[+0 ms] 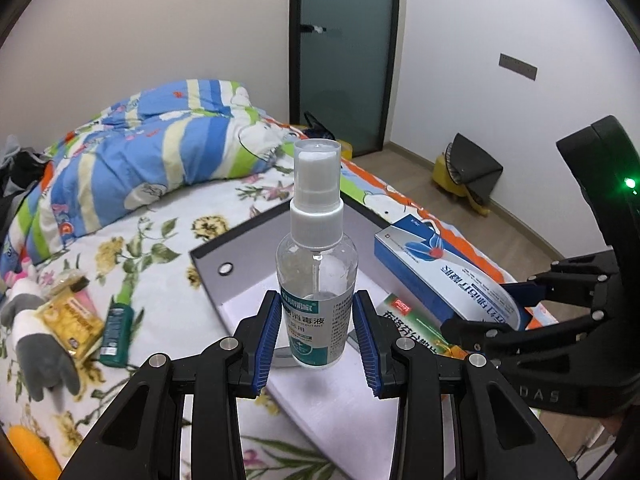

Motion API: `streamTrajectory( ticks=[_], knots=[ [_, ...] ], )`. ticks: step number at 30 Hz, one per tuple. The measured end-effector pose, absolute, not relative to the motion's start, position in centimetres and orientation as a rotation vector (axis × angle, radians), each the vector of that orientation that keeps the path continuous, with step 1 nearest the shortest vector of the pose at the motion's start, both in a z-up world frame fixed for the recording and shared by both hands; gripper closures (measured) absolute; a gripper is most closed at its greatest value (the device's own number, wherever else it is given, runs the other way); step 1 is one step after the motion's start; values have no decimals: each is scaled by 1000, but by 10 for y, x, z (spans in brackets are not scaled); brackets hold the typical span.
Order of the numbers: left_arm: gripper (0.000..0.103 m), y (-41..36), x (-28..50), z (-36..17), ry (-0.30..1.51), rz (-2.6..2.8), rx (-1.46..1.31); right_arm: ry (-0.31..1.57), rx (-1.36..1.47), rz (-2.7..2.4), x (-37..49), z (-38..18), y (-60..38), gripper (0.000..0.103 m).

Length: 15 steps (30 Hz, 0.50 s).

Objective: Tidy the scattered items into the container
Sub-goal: 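Carry the spray bottle and ointment box into the open box and release both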

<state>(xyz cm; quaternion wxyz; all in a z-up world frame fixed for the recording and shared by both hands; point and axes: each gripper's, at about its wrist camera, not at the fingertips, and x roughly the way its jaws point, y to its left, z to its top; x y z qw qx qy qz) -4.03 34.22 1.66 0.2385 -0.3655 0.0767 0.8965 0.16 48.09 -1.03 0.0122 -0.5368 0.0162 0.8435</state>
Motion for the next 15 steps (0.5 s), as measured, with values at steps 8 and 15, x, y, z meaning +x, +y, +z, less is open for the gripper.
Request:
streamTrajectory(
  ticks=[8, 15],
  knots=[
    [61, 355, -51, -6, 291, 2459, -1032, 74, -1666, 2568, -10, -32, 493, 37],
    [60, 355, -50, -2, 267, 2453, -1017, 79, -1624, 2564, -12, -27, 494, 34]
  ],
)
